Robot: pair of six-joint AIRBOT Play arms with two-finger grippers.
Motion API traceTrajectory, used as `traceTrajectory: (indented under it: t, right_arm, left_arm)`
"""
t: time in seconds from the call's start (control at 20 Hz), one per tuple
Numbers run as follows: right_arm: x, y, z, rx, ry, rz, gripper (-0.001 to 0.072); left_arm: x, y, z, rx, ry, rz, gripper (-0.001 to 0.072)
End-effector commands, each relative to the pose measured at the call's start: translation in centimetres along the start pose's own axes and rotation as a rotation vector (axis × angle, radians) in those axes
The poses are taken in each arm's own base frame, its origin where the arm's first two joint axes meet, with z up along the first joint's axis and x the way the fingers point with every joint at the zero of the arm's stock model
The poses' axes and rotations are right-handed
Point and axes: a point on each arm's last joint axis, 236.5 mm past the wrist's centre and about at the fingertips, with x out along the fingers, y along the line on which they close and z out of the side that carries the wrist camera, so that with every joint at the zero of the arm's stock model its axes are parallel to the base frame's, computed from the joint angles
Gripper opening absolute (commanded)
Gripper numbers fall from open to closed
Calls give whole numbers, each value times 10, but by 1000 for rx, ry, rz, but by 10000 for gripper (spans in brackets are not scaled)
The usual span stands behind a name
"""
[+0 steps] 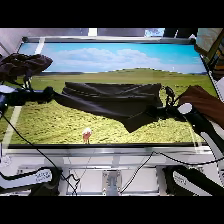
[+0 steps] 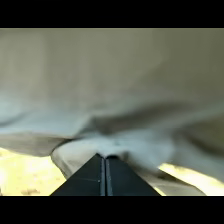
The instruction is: Fold the shirts.
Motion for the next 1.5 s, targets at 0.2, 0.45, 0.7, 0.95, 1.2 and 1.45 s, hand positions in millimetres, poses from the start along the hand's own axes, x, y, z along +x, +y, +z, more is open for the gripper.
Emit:
traceTrajectory:
  t: [0.2,0.45,0.7,0.95,1.2,1.45]
  right_arm:
    - [-50,1,114,-48,-366,-38,21]
    - [-50,-30,153,22,-514,-95,21]
    - [17,-54,167,84,-532,-149,21]
    - [56,-52,215,64,-530,-140,21]
    - [83,-55,218,46,-466,-136,22]
    - [88,-54,211,46,-432,-128,50]
  left_arm:
    - [-42,-34,76,68,-235,-2,14]
    - [-19,-20,97,63,-309,53,13]
    - [61,20,86,1,-243,102,13]
    - [85,62,87,-54,-262,190,14]
    - [93,86,84,-91,-267,248,15]
    - [92,91,91,-82,-298,266,336]
